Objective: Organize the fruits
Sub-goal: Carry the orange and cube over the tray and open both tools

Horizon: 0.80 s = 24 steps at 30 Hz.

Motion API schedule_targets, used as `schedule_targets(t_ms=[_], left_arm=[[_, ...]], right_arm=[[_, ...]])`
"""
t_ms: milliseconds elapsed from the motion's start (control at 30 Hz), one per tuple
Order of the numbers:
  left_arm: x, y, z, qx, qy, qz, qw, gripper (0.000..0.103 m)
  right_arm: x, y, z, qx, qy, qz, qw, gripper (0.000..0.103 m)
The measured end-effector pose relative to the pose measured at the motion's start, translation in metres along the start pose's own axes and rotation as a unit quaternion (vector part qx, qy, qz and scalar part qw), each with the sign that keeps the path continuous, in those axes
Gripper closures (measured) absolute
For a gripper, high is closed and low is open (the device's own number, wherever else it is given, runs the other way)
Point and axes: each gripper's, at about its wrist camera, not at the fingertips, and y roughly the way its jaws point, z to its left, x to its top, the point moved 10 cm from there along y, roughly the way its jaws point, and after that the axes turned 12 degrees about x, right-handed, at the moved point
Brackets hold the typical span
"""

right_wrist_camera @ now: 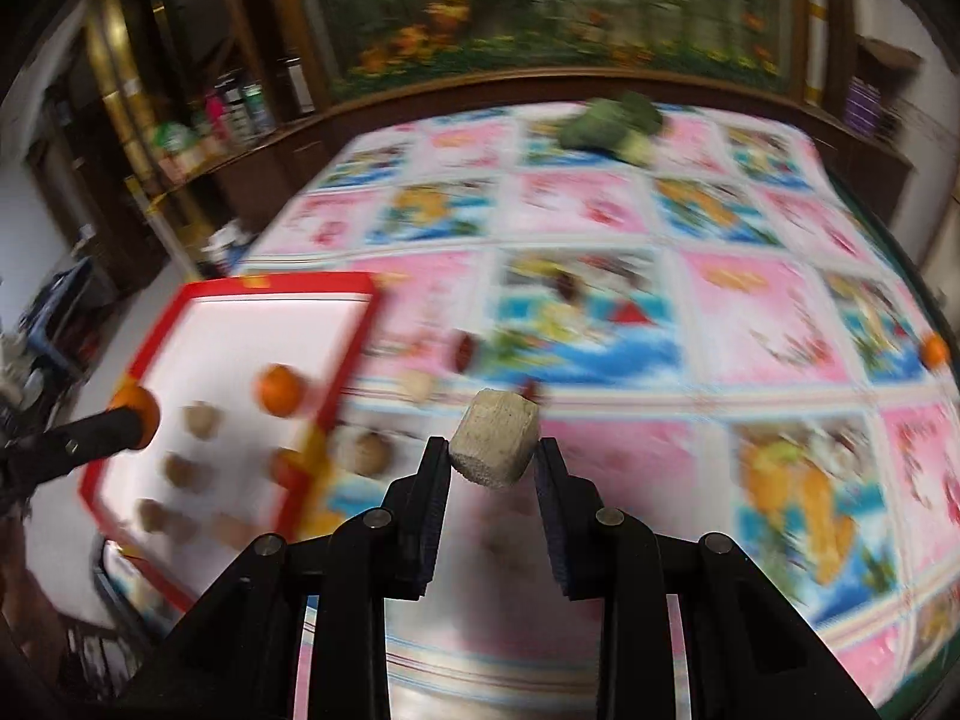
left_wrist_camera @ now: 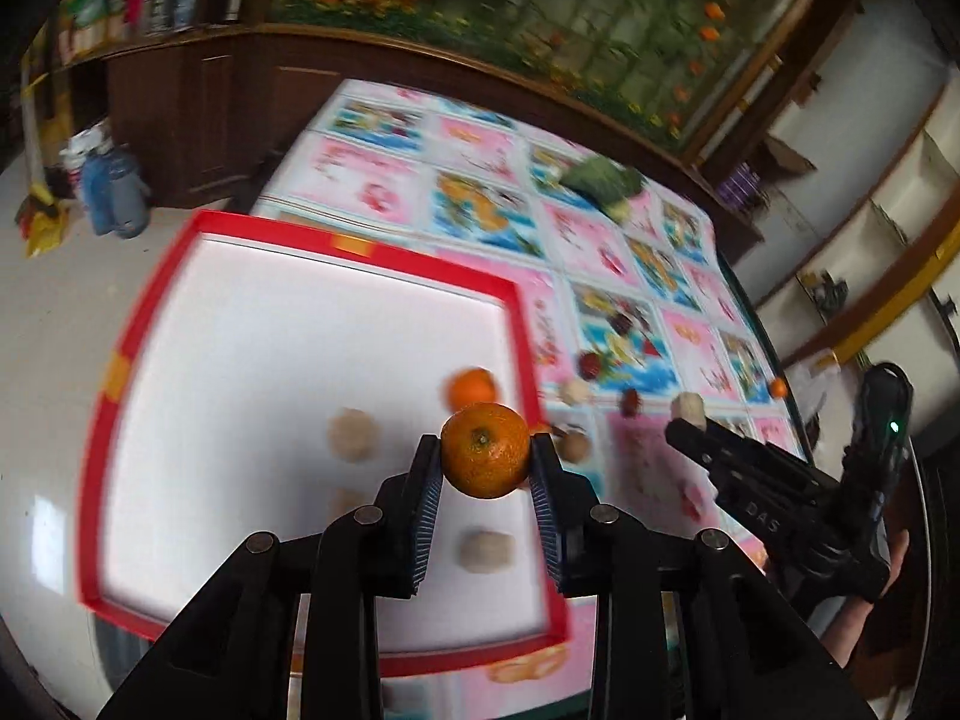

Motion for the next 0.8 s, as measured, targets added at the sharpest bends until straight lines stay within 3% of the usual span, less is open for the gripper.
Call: schedule_targets(t_ms=[167,400,633,800], left_arm=[[0.003,-0.005,0.046,0.018,-0.04,-0.008,0.999,0.075],[-0.003,0.003,0.076,0.036,-0.06,0.003,0.9976,0.075],[-0.009,0.019,0.09,0.062,-0.058,0.028,0.996,0.074],[-0.007,0.029,0.093,0.076,-0.054,0.035,0.995,0.074]], right_arm=[[0.022,0.028,0.061,0.035,-0.048,0.011,0.998,0.074],[0.034,0.069,0.121,0.082,-0.094,0.041,0.991,0.074],[0.027,0.111,0.157,0.107,-0.115,0.077,0.985,0.074],[0.031,0.14,0.164,0.095,-0.126,0.094,0.983,0.074]])
